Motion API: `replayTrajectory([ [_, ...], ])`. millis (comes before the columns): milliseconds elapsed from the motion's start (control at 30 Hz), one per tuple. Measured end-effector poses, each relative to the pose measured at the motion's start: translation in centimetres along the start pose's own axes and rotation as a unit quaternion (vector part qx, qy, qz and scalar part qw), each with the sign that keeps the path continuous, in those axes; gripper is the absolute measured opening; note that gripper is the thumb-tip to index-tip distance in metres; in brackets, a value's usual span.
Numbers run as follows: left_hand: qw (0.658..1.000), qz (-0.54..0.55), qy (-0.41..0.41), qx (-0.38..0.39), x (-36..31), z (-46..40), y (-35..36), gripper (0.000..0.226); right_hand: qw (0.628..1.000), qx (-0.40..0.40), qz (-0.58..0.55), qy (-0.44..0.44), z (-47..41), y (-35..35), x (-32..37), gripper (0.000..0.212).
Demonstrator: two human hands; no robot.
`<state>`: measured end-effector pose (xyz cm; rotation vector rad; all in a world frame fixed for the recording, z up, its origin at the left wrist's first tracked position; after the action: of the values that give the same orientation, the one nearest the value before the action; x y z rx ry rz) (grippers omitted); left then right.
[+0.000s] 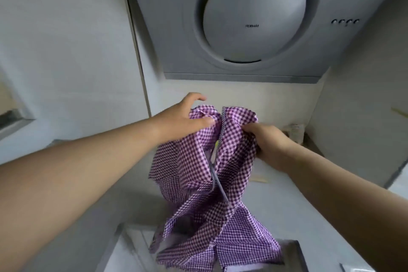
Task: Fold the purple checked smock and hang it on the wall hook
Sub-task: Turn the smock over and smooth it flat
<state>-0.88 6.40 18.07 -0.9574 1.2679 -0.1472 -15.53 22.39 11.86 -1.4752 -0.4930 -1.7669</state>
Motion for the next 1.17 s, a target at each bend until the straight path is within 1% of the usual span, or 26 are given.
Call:
replayTrajectory([
  [67,0.995,-0.036,0.020,0.088,-1.4,1.6,2.3,0.097,0.996,0.040,0.070,-0.040,1.3,2.4,1.4,0.023],
  [100,0.991,-0.042,0.034,0.119,-2.2,1.9,3.4,0.100,0.991,0.060,0.100,-0.060,1.7,3.3,2.0,0.025],
  [133,0.989,-0.040,0.047,0.138,-2.7,2.3,4.0,0.093,0.986,0.079,0.127,-0.079,2.3,4.2,2.5,0.026],
  [167,0.986,-0.043,0.060,0.146,-3.1,2.6,4.3,0.075,0.980,0.090,0.151,-0.096,3.0,5.1,3.0,0.029],
  [200,0.985,-0.052,0.070,0.146,-3.3,3.0,4.3,0.055,0.975,0.096,0.170,-0.107,3.7,5.9,3.5,0.032],
  [233,0.985,-0.053,0.079,0.146,-3.4,3.4,4.1,0.040,0.972,0.099,0.180,-0.115,4.2,6.6,3.7,0.038],
  [267,0.985,-0.046,0.083,0.146,-3.3,3.8,3.9,0.033,0.971,0.102,0.182,-0.118,4.7,7.2,3.8,0.042],
  [334,0.986,-0.027,0.075,0.145,-2.3,5.0,2.5,0.028,0.972,0.101,0.179,-0.117,5.5,8.5,4.0,0.042],
  [434,0.989,-0.050,0.044,0.132,-0.2,6.1,1.0,0.020,0.972,0.087,0.186,-0.117,6.1,9.2,3.9,0.031],
  [500,0.989,-0.079,0.029,0.120,1.5,7.2,0.0,0.021,0.967,0.084,0.202,-0.129,7.1,10.9,4.0,0.021],
  [534,0.990,-0.085,0.020,0.112,2.1,7.6,-0.3,0.023,0.964,0.082,0.215,-0.136,7.4,11.5,3.8,0.019],
  [634,0.993,-0.088,-0.001,0.080,3.3,9.0,-1.8,0.027,0.961,0.073,0.230,-0.132,8.4,13.6,3.1,0.021],
  [734,0.994,-0.101,-0.015,0.051,3.7,9.9,-3.0,0.031,0.974,0.101,0.164,-0.116,9.4,15.7,2.6,0.013],
  [800,0.994,-0.096,-0.027,0.041,4.2,10.8,-3.9,0.031,0.977,0.113,0.145,-0.111,10.2,17.4,2.3,0.012],
  [934,0.994,-0.097,-0.032,0.025,4.7,12.5,-5.3,0.031,0.969,0.102,0.195,-0.111,10.7,19.4,1.1,0.011],
  [1067,0.994,-0.099,-0.034,0.023,5.2,13.5,-6.1,0.030,0.962,0.106,0.239,-0.076,10.9,20.4,-1.4,0.012],
  [1167,0.995,-0.091,-0.041,0.022,5.9,14.2,-6.5,0.035,0.956,0.104,0.270,-0.045,10.7,20.9,-3.7,0.014],
])
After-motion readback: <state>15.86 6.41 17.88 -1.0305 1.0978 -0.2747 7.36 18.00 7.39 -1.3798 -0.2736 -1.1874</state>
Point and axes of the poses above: each hand's wrist, its own z-axis away from the middle knuckle, its own y-axis out of the palm, x = y × z, the point moved 10 cm from there along -z, towards the middle knuckle, and after that the axes turned 8 degrees about z, right-handed, at the moved point
